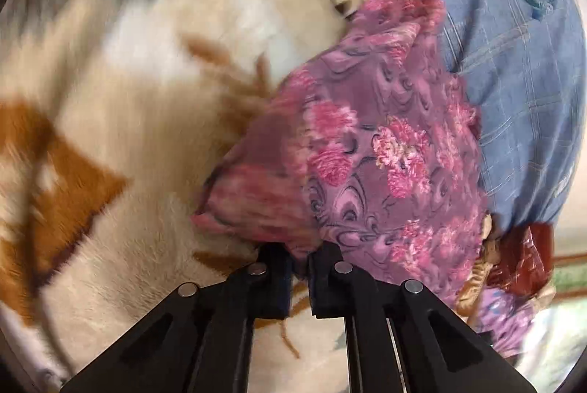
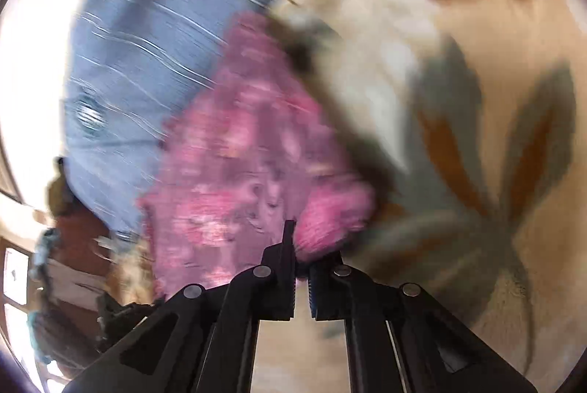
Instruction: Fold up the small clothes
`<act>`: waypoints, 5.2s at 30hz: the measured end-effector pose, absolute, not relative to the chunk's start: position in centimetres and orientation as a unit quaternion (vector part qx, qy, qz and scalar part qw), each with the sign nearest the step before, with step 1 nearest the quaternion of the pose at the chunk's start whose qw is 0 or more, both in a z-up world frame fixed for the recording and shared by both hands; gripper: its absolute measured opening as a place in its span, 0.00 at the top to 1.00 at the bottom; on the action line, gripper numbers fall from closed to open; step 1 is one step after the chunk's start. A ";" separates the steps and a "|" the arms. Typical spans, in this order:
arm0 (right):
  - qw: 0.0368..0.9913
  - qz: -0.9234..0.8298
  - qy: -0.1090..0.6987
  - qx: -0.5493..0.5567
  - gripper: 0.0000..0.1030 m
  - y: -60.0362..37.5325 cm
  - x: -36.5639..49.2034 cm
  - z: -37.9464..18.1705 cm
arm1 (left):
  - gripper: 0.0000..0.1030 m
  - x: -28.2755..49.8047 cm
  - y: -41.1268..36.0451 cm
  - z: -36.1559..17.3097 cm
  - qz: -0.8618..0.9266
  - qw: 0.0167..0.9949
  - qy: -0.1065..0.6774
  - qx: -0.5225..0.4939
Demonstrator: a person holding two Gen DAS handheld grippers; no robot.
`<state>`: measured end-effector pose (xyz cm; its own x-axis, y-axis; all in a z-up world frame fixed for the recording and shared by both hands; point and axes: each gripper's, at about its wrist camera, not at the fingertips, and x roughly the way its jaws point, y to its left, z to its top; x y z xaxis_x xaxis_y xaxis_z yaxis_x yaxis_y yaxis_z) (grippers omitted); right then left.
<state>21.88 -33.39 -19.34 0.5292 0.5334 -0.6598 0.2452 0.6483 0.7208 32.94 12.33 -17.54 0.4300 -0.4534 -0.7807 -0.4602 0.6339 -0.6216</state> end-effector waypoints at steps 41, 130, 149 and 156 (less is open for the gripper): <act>0.879 0.041 0.368 0.300 0.96 -33.7 41.3 -12.0 | 0.93 55.4 9.2 -10.0 0.041 0.872 0.449 -0.189; 0.893 0.281 0.334 -0.109 0.95 5.2 19.8 -13.6 | 0.38 54.8 15.4 -17.0 -0.148 0.737 0.535 -0.385; 0.912 0.256 0.303 0.106 0.95 -7.6 19.5 -9.8 | 0.85 52.9 4.0 -7.4 -0.192 0.796 0.506 -0.271; 0.911 0.174 0.299 0.224 0.95 -18.9 19.2 -10.6 | 0.84 55.8 -11.8 -7.1 -0.201 0.797 0.543 -0.172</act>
<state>19.20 -18.90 -10.65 0.7606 0.4514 -0.4666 -0.1842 0.8392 0.5116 55.81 -11.75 -7.07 0.3298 -0.5069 -0.7964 0.1331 0.8602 -0.4923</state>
